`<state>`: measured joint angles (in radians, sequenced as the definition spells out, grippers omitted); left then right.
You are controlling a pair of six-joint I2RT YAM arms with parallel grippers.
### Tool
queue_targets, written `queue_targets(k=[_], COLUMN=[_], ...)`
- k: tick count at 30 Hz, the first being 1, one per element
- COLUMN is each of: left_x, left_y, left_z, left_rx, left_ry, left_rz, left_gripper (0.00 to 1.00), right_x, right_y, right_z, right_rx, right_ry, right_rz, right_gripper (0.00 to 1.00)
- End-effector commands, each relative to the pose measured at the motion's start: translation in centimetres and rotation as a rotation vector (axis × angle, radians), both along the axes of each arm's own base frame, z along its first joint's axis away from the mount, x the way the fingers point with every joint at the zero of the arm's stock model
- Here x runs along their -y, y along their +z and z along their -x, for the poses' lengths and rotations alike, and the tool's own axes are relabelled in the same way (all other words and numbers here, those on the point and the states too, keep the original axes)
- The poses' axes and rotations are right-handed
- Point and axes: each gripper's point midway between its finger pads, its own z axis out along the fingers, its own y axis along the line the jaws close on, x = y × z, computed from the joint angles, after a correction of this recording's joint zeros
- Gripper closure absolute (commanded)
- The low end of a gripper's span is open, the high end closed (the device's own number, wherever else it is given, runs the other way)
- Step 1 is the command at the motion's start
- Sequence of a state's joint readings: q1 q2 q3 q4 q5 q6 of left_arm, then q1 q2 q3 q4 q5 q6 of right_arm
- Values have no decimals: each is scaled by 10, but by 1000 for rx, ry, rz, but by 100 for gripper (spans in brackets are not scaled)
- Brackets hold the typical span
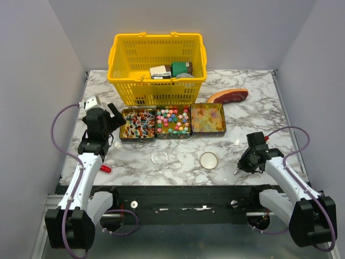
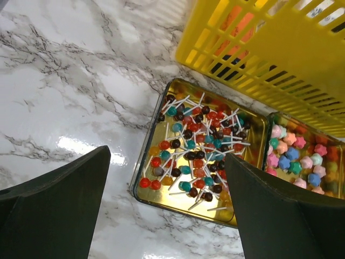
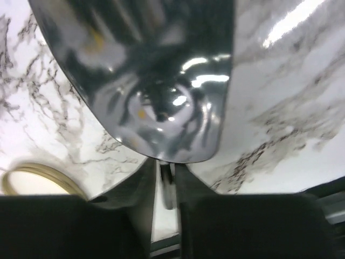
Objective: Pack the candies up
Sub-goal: Pick up the spatula from the center of the board.
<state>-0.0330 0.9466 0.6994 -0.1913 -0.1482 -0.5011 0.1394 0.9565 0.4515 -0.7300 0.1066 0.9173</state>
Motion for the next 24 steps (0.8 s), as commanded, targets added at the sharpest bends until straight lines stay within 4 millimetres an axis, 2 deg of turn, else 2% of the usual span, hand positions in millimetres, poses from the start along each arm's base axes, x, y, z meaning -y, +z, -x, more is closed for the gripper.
queue_targets(k=[1, 2, 3, 4, 5, 6, 7, 8, 9, 10, 11, 14, 15, 17, 19, 24], left_x=[-2, -1, 6, 11, 15, 20, 31, 38, 44, 61, 71, 109, 119, 145, 164, 213], left_y=[19, 11, 10, 21, 8, 8, 19, 12, 16, 23, 27, 46, 52, 67, 80, 107], left_z=[-2, -2, -3, -8, -8, -9, -13, -13, -15, -14, -15, -7, -4, 6, 14, 40], left_rx=[86, 41, 17, 21, -53, -77, -72, -110, -107, -95, -82, -31, -19, 11, 40, 101], left_ry=[46, 41, -3, -31, -56, -89, -164, -207, -244, -342, -393, -597, -650, -773, -851, -1042], left_rz=[45, 52, 61, 62, 61, 63, 67, 78, 91, 127, 148, 248, 270, 295, 302, 351], left_gripper=[1, 1, 1, 1, 1, 1, 1, 1, 1, 1, 1, 1, 1, 1, 1, 1], right_x=[5, 5, 5, 2, 0, -3, -14, -22, -29, -51, -62, -107, -130, -153, -175, -213], right_y=[4, 5, 8, 16, 22, 30, 37, 54, 62, 74, 92, 114, 129, 131, 138, 142], right_z=[-19, -21, -23, -30, -36, -41, -45, -59, -64, -65, -75, -69, -63, -55, -45, -23], right_rx=[67, 72, 75, 103, 125, 160, 193, 261, 301, 345, 406, 465, 508, 500, 506, 506], right_ry=[19, 27, 51, 72, 94, 158, 217, 263, 356, 455, 520, 790, 918, 1031, 1142, 1363], right_rz=[46, 50, 59, 52, 50, 55, 17, -3, -1, -85, -103, -144, -144, -173, -217, -243], right_gripper=[94, 99, 99, 99, 99, 99, 99, 99, 99, 99, 99, 99, 99, 99, 99, 99])
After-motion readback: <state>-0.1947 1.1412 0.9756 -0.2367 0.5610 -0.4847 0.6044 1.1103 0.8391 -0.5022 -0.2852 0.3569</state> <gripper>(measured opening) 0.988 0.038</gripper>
